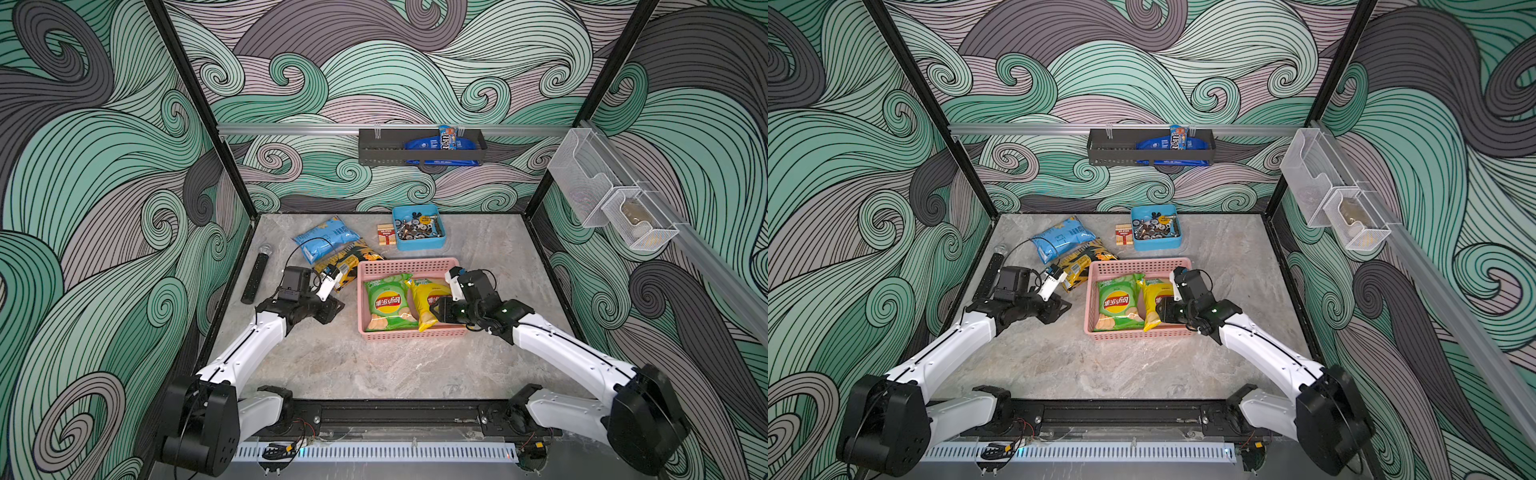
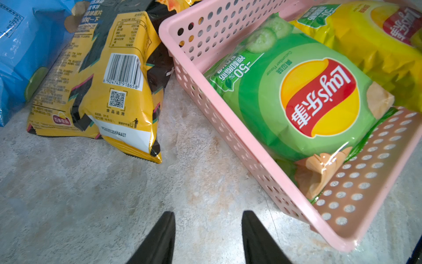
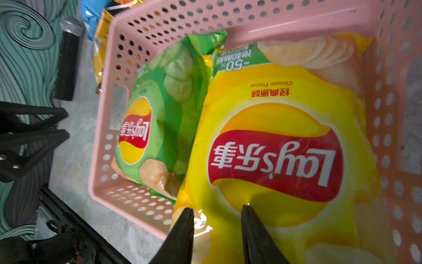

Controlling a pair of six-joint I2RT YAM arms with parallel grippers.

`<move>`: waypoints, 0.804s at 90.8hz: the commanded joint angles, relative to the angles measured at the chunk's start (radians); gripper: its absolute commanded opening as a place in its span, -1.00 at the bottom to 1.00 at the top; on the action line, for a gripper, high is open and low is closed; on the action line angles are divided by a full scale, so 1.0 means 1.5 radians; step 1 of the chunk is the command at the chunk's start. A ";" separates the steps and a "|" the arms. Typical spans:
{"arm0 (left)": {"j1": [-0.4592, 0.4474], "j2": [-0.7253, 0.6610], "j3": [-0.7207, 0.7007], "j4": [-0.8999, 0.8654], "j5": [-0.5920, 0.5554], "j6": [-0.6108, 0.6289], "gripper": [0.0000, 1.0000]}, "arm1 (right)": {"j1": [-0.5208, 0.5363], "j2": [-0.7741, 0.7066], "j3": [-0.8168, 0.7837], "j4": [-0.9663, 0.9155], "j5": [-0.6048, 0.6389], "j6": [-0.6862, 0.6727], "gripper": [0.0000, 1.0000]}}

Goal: Put the potato chips into the basket
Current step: Place the potato chip in the basket.

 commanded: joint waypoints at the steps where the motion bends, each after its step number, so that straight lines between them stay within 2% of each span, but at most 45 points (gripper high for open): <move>1: 0.003 0.004 0.000 0.003 0.002 0.006 0.00 | 0.020 0.061 0.002 -0.022 0.030 -0.040 -0.23; 30: 0.003 0.005 0.001 0.003 -0.001 0.006 0.00 | 0.039 0.132 0.000 0.030 0.069 -0.065 -0.22; 52: 0.003 -0.004 0.018 -0.006 -0.015 0.006 0.00 | 0.041 0.007 0.028 0.001 0.058 -0.070 -0.09; 73: 0.003 0.029 0.092 0.034 -0.133 0.021 0.00 | 0.038 -0.065 0.083 -0.007 0.049 -0.088 0.00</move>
